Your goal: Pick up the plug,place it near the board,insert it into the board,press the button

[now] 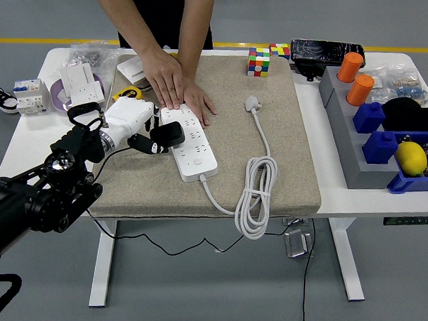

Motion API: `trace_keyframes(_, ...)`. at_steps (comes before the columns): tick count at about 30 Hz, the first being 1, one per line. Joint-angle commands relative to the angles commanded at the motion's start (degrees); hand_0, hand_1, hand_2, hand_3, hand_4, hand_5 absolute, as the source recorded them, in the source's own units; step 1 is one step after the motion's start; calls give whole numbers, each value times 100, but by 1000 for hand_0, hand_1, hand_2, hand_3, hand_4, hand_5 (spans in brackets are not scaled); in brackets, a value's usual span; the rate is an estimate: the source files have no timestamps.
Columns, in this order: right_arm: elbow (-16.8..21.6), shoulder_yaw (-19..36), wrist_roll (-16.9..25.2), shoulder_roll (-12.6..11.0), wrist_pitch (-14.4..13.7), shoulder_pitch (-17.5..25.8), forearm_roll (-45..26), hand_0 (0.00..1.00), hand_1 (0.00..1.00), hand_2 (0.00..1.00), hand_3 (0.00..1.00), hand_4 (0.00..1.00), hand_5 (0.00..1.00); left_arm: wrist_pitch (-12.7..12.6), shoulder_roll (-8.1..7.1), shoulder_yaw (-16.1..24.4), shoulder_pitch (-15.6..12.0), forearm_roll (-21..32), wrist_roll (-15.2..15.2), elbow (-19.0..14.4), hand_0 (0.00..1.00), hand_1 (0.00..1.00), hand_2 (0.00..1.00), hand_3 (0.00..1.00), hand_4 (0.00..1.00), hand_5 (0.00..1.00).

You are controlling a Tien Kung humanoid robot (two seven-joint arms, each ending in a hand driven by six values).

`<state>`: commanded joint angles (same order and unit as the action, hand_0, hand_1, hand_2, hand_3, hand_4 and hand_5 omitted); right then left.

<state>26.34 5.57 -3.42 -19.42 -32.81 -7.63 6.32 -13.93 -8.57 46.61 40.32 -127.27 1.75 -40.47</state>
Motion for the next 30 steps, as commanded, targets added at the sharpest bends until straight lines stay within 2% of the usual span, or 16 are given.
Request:
trace_keyframes(8,-3,-6,3,-8,-1,1,-12,936,901,853,867,998,998,-2,36,-17,43,-28,-6,94,501,558,402,355,578,301)
trace_keyframes(30,1,5,11,-8,-1,-4,-15,937,901,853,867,998,998,63,17,-205,54,-53,-19,111,500,559,403,355,583,308)
